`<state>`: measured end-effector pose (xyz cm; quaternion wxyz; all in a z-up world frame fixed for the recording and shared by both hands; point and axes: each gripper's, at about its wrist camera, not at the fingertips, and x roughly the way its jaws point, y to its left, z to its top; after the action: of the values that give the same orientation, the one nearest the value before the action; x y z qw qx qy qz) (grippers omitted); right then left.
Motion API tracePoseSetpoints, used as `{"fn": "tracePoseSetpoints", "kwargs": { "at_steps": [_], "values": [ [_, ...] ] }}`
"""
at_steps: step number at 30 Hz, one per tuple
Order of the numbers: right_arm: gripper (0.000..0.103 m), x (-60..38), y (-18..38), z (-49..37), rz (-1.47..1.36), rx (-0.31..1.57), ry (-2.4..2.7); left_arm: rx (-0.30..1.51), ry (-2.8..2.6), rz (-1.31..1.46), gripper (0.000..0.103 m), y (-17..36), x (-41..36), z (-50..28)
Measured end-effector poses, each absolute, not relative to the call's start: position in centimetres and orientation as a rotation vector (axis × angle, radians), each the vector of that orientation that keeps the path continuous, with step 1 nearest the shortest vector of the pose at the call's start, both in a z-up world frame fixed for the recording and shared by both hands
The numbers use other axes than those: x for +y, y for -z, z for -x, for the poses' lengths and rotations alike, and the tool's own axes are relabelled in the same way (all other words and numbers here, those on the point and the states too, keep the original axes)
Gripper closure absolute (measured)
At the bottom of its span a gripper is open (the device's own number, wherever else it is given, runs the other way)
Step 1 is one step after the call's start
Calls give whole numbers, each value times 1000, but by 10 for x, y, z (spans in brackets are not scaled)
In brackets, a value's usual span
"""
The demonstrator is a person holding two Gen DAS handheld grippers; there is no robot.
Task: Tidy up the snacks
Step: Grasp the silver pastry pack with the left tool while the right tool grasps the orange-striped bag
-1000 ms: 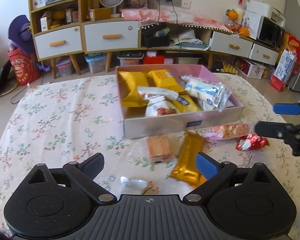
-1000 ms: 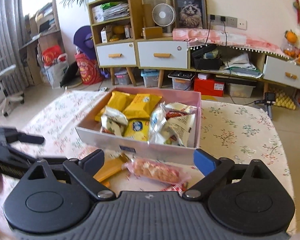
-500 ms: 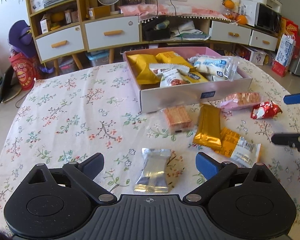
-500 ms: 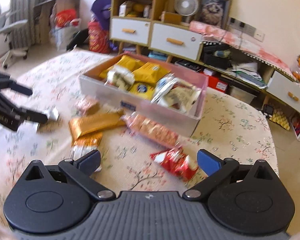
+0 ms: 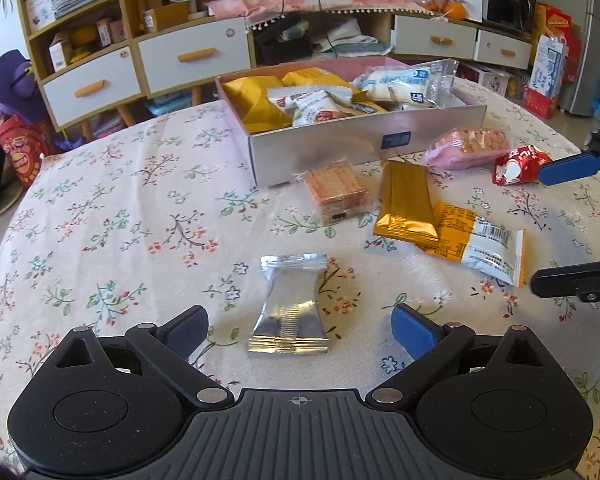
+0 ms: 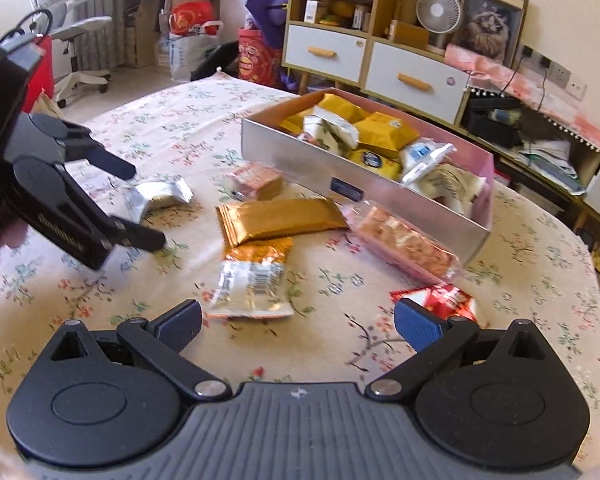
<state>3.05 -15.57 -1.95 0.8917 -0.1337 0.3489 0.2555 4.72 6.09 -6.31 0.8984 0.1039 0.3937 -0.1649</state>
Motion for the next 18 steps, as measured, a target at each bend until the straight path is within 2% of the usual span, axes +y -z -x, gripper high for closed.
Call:
{"fn": "tracePoseSetpoints", "kwargs": {
  "at_steps": [12,18],
  "values": [
    [0,-138,27,-49,249,786,-509,844,349,-207,6,61,54,-53],
    [0,-129,32,-51,273,811,-530,853,338,-187,16,59,56,-56]
  ]
}}
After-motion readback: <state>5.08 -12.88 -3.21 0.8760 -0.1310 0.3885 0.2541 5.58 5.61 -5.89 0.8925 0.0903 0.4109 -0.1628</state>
